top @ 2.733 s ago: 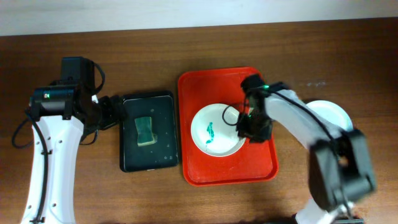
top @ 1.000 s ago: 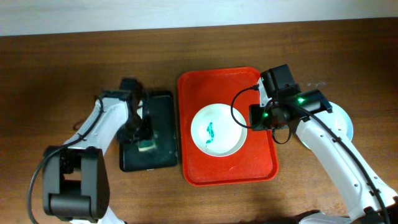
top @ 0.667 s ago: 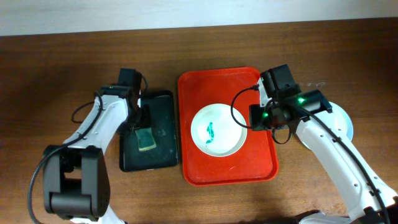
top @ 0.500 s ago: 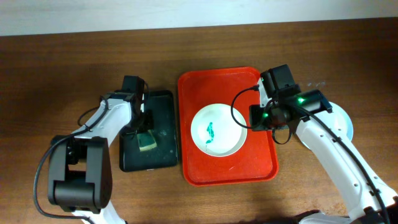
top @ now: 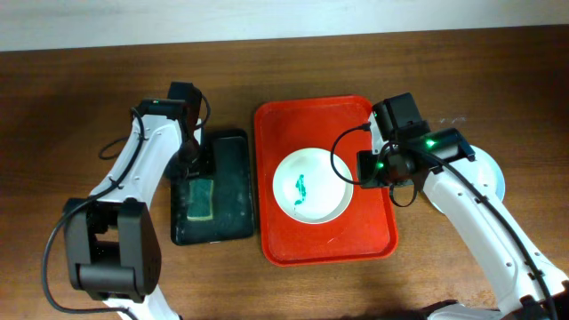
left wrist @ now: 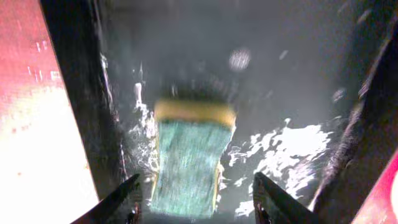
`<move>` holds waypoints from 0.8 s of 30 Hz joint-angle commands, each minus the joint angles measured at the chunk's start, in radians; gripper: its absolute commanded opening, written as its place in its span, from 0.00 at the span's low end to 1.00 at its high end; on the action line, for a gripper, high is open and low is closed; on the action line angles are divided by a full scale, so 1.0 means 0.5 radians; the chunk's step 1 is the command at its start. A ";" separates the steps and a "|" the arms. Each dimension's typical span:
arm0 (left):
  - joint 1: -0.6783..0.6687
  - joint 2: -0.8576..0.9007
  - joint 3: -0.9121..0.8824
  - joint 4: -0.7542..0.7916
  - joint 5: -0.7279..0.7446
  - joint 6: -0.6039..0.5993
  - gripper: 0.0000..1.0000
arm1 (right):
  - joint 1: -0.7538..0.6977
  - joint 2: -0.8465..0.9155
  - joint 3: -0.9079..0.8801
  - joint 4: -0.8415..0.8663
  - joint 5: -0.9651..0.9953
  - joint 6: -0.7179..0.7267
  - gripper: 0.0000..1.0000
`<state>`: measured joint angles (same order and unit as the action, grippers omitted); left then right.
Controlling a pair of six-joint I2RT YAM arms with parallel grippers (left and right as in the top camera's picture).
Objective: Clean dirty plates on tray and stack at the side
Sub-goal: 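Grasp the sponge in the black tray with the left gripper and lift it, then scrub the green stain on the white plate with the sponge in the left gripper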
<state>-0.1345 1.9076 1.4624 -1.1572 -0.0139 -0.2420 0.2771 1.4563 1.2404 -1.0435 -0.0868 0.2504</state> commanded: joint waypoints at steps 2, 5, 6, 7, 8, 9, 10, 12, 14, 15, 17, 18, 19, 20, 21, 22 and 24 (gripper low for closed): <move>0.007 0.012 -0.183 0.056 0.015 0.010 0.42 | -0.008 -0.008 0.018 0.001 0.041 -0.011 0.39; 0.007 0.012 -0.482 0.378 0.016 0.010 0.32 | -0.008 0.011 0.018 -0.009 0.040 0.111 0.39; 0.007 0.012 -0.546 0.449 0.016 0.010 0.31 | -0.008 0.018 0.017 -0.009 0.040 0.115 0.39; 0.007 0.012 -0.604 0.513 0.016 0.010 0.26 | -0.008 0.020 0.018 -0.009 0.040 0.115 0.39; 0.007 0.012 -0.649 0.558 0.015 0.010 0.22 | -0.008 0.021 0.017 -0.009 0.040 0.115 0.39; 0.007 0.012 -0.685 0.598 0.015 0.010 0.17 | -0.008 0.021 0.017 -0.008 0.040 0.115 0.39; 0.007 0.012 -0.711 0.632 0.015 0.010 0.10 | -0.008 0.021 0.017 -0.008 0.040 0.114 0.39; 0.007 0.012 -0.707 0.634 0.017 0.010 0.00 | -0.008 0.021 0.017 -0.008 0.040 0.116 0.39; 0.008 0.006 -0.665 0.597 0.024 0.010 0.00 | -0.009 0.021 0.017 -0.008 0.042 0.165 0.39; 0.008 0.005 -0.616 0.549 0.040 0.010 0.00 | -0.013 0.021 0.017 -0.007 0.043 0.204 0.39; 0.008 0.004 -0.487 0.424 0.052 0.011 0.00 | -0.051 0.021 0.017 0.001 0.041 0.306 0.39; 0.008 0.001 -0.397 0.344 0.052 0.011 0.00 | -0.095 0.024 0.017 0.010 0.040 0.356 0.39; 0.008 -0.002 -0.307 0.265 0.052 0.011 0.00 | -0.153 0.026 0.017 0.024 0.016 0.354 0.39; 0.008 -0.005 -0.215 0.188 0.052 0.011 0.00 | -0.194 0.033 0.017 0.031 -0.014 0.345 0.39; 0.007 -0.005 -0.144 0.133 0.052 0.011 0.00 | -0.248 0.045 0.017 0.052 -0.117 0.232 0.39; 0.007 -0.005 -0.044 0.056 0.052 0.011 0.00 | -0.302 0.064 0.017 0.079 -0.305 -0.006 0.39; 0.007 -0.005 0.050 -0.011 0.052 0.011 0.00 | -0.356 0.111 0.017 0.074 -0.484 -0.244 0.39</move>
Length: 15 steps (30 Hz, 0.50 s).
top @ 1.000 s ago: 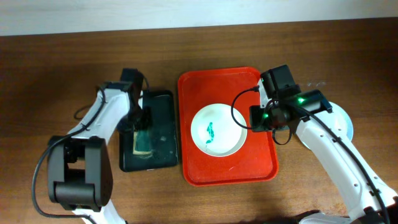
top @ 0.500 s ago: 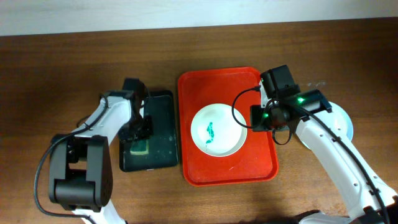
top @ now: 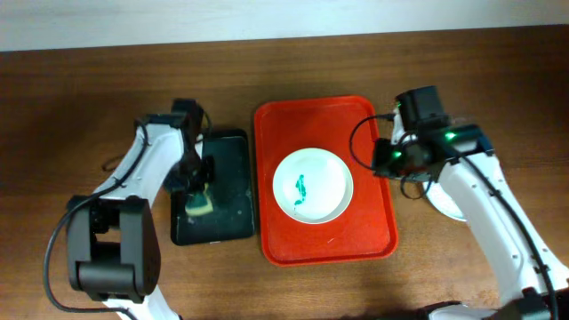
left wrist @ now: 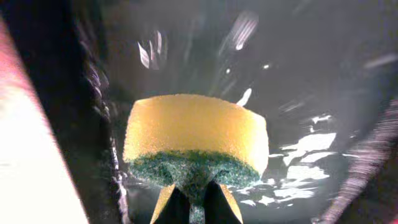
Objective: Clean dirty plates on tray and stack at the side
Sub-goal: 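Scrub the green stain on the white plate with the sponge in the left gripper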
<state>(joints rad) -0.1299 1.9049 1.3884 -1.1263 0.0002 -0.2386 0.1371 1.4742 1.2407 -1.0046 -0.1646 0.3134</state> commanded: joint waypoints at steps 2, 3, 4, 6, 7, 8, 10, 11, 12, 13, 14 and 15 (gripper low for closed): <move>-0.002 0.000 0.241 -0.101 0.025 0.004 0.00 | -0.082 0.133 0.016 -0.018 -0.321 -0.372 0.39; -0.003 0.000 0.246 -0.105 0.033 0.004 0.00 | -0.078 0.171 0.016 -0.018 -0.319 -0.372 0.39; -0.003 0.000 0.248 -0.105 0.056 0.004 0.00 | -0.070 0.218 0.016 -0.014 -0.319 -0.372 0.39; -0.009 0.000 0.249 -0.105 0.130 0.004 0.00 | -0.051 0.333 0.016 0.007 -0.262 -0.371 0.39; -0.021 0.000 0.252 -0.107 0.135 0.003 0.00 | -0.048 0.405 0.016 0.025 -0.224 -0.370 0.39; -0.048 -0.001 0.263 -0.113 0.134 0.004 0.00 | -0.049 0.478 0.016 0.048 -0.224 -0.371 0.39; -0.108 -0.001 0.286 -0.113 0.134 0.004 0.00 | -0.049 0.602 0.016 0.089 -0.230 -0.365 0.39; -0.159 -0.001 0.307 -0.105 0.134 0.003 0.00 | -0.038 0.685 0.016 0.116 -0.240 -0.366 0.39; -0.204 -0.001 0.321 -0.079 0.137 0.002 0.00 | -0.024 0.735 0.016 0.133 -0.246 -0.367 0.38; -0.254 -0.001 0.335 -0.042 0.151 0.002 0.00 | -0.007 0.774 0.016 0.146 -0.245 -0.368 0.38; -0.294 -0.001 0.339 0.004 0.179 0.002 0.00 | 0.012 0.809 0.016 0.159 -0.244 -0.373 0.38; -0.338 -0.001 0.339 0.059 0.215 0.002 0.00 | 0.034 0.845 0.016 0.179 -0.238 -0.372 0.38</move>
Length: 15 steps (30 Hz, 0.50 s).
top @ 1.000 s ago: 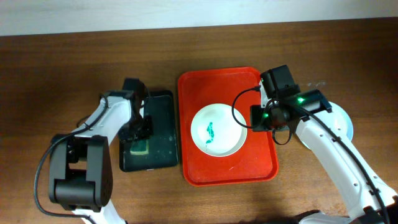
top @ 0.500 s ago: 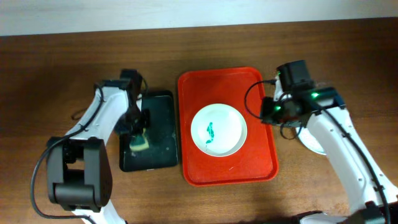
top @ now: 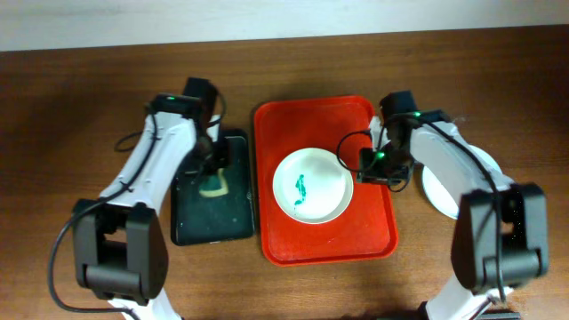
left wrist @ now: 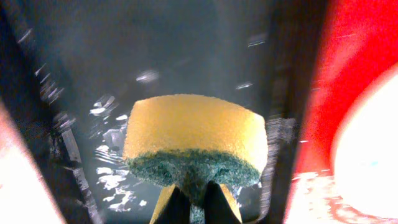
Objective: Clean dirty plates on tray and stack at the side
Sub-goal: 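Scrub the green stain on the white plate with the sponge in the left gripper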
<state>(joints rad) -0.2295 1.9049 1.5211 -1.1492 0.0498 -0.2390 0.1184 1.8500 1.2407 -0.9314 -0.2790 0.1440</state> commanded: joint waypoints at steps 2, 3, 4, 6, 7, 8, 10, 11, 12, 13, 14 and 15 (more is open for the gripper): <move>-0.230 -0.001 0.073 0.220 0.172 -0.016 0.00 | 0.111 0.163 0.016 0.083 0.007 -0.033 0.31; -0.277 -0.001 0.073 0.275 0.170 -0.034 0.00 | 0.124 0.189 0.016 0.108 0.004 -0.020 0.30; -0.325 0.000 0.073 0.338 0.171 -0.035 0.00 | 0.132 0.208 0.016 0.130 -0.003 -0.003 0.28; -0.425 0.001 0.072 0.454 0.172 -0.086 0.00 | 0.149 0.224 0.016 0.168 -0.010 0.007 0.22; -0.478 0.005 0.072 0.507 0.172 -0.138 0.00 | 0.154 0.230 0.016 0.184 0.005 0.043 0.18; -0.533 0.010 0.072 0.557 0.173 -0.188 0.00 | 0.156 0.235 0.016 0.198 0.006 0.059 0.13; -0.623 0.034 0.072 0.629 0.188 -0.259 0.00 | 0.156 0.246 0.014 0.206 0.011 0.084 0.07; -0.661 0.054 0.072 0.655 0.211 -0.278 0.00 | 0.156 0.254 0.013 0.206 0.024 0.121 0.04; -0.703 0.085 0.072 0.685 0.268 -0.290 0.00 | 0.156 0.257 0.013 0.204 0.028 0.140 0.04; -0.741 0.124 0.072 0.703 0.327 -0.320 0.00 | 0.156 0.264 0.011 0.204 0.037 0.150 0.04; -0.764 0.161 0.072 0.711 0.365 -0.349 0.00 | 0.156 0.266 0.011 0.203 0.037 0.150 0.04; -0.788 0.215 0.072 0.714 0.400 -0.380 0.00 | 0.156 0.267 0.008 0.202 0.037 0.150 0.04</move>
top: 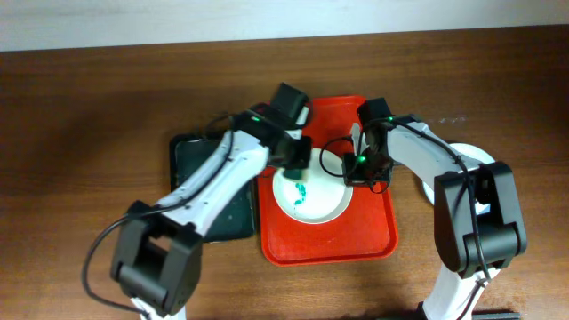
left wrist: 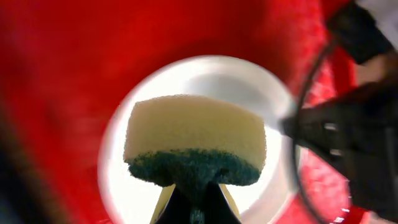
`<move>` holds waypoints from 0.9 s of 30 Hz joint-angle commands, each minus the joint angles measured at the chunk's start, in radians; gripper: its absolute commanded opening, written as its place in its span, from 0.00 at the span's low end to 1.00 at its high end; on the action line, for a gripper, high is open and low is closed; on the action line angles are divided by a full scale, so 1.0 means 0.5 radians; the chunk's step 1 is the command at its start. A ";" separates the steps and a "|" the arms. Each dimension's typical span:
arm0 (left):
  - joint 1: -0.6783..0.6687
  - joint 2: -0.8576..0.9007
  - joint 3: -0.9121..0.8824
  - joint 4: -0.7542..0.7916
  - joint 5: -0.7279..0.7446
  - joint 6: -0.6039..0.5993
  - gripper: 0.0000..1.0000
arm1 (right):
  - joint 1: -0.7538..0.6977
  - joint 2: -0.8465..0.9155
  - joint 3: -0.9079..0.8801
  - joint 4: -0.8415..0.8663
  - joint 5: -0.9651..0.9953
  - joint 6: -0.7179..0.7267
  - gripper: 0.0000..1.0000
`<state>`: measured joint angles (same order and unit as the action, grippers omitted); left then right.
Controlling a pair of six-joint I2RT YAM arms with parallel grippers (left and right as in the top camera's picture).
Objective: Clean dirty plates on tray and stack at the side
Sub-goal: 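Scrub the green stain on the white plate with the sponge in the left gripper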
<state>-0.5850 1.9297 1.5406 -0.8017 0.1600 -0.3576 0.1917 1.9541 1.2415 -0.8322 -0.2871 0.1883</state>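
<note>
A white plate (top: 313, 197) with a green smear lies in the middle of the red tray (top: 324, 244). My left gripper (top: 294, 161) hangs over the plate's upper left part, shut on a yellow sponge (left wrist: 194, 127) whose green scouring side faces the fingers. In the left wrist view the plate (left wrist: 249, 81) shows white around the sponge, with the left gripper (left wrist: 194, 200) pinched at the bottom. My right gripper (top: 357, 164) sits at the plate's right rim; its dark fingers (left wrist: 314, 127) reach that rim, and their hold is unclear.
A black basin (top: 191, 191) stands left of the tray, partly under my left arm. A second white plate (top: 476, 160) lies on the brown table to the right of the tray, half hidden by my right arm.
My left gripper, still holding the sponge, has gone from the basin's right edge to above the plate on the tray. The right gripper has shifted slightly left along the plate's rim.
My left gripper stood open over the sponge in the basin, then shut on it. It then held the sponge at the basin's right side, and now over the plate. The right gripper was beside the plate, then farther right, then back at its rim.
</note>
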 commanded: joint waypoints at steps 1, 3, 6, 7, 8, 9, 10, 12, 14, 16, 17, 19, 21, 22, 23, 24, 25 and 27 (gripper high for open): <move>-0.092 0.214 0.034 0.018 0.189 -0.176 0.00 | 0.009 0.059 0.005 -0.002 0.053 0.061 0.04; -0.108 0.324 0.034 0.020 0.228 -0.204 0.00 | 0.009 0.059 0.005 -0.018 0.055 0.061 0.04; -0.109 0.500 0.034 0.052 0.339 -0.215 0.00 | 0.009 0.059 0.005 -0.036 0.060 0.060 0.04; -0.109 0.539 0.034 0.053 0.347 -0.227 0.00 | 0.009 0.059 0.005 -0.037 0.061 0.060 0.04; -0.107 0.586 0.034 0.053 0.347 -0.226 0.00 | 0.009 0.059 0.005 -0.040 0.060 0.060 0.04; -0.105 0.620 0.034 0.047 0.334 -0.224 0.00 | 0.009 0.059 0.005 -0.042 0.060 0.060 0.04; -0.103 0.630 0.034 0.038 0.315 -0.224 0.00 | 0.009 0.059 0.005 -0.047 0.060 0.060 0.04; -0.092 0.633 0.034 0.000 0.194 -0.217 0.00 | 0.009 0.059 0.005 -0.055 0.060 0.060 0.04; -0.071 0.623 0.076 -0.120 -0.051 -0.218 0.00 | 0.009 0.059 0.005 -0.062 0.061 0.060 0.04; -0.051 0.624 0.146 -0.269 -0.388 -0.218 0.00 | 0.009 0.059 0.005 -0.061 0.060 0.060 0.04; -0.043 0.623 0.166 -0.317 -0.521 -0.218 0.00 | 0.009 0.059 0.005 -0.061 0.060 0.060 0.04; -0.030 0.624 0.184 -0.372 -0.704 -0.217 0.00 | 0.009 0.059 0.005 -0.062 0.060 0.060 0.04; -0.024 0.625 0.184 -0.391 -0.791 -0.217 0.00 | 0.009 0.059 0.005 -0.062 0.060 0.060 0.04; -0.024 0.628 0.184 -0.382 -0.775 -0.218 0.00 | 0.009 0.059 0.005 -0.062 0.060 0.060 0.04; -0.025 0.629 0.184 -0.371 -0.731 -0.218 0.00 | 0.009 0.059 0.005 -0.063 0.060 0.060 0.04; -0.034 0.629 0.184 -0.355 -0.658 -0.218 0.00 | 0.009 0.059 0.005 -0.063 0.060 0.060 0.04; -0.046 0.629 0.184 -0.330 -0.544 -0.217 0.00 | 0.009 0.059 0.005 -0.063 0.060 0.060 0.04; -0.066 0.634 0.182 -0.273 -0.284 -0.217 0.00 | 0.009 0.059 0.005 -0.063 0.060 0.060 0.04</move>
<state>-0.6243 2.1864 1.6440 -0.9802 -0.0551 -0.4580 0.1917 1.9572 1.2438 -0.8551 -0.2939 0.2096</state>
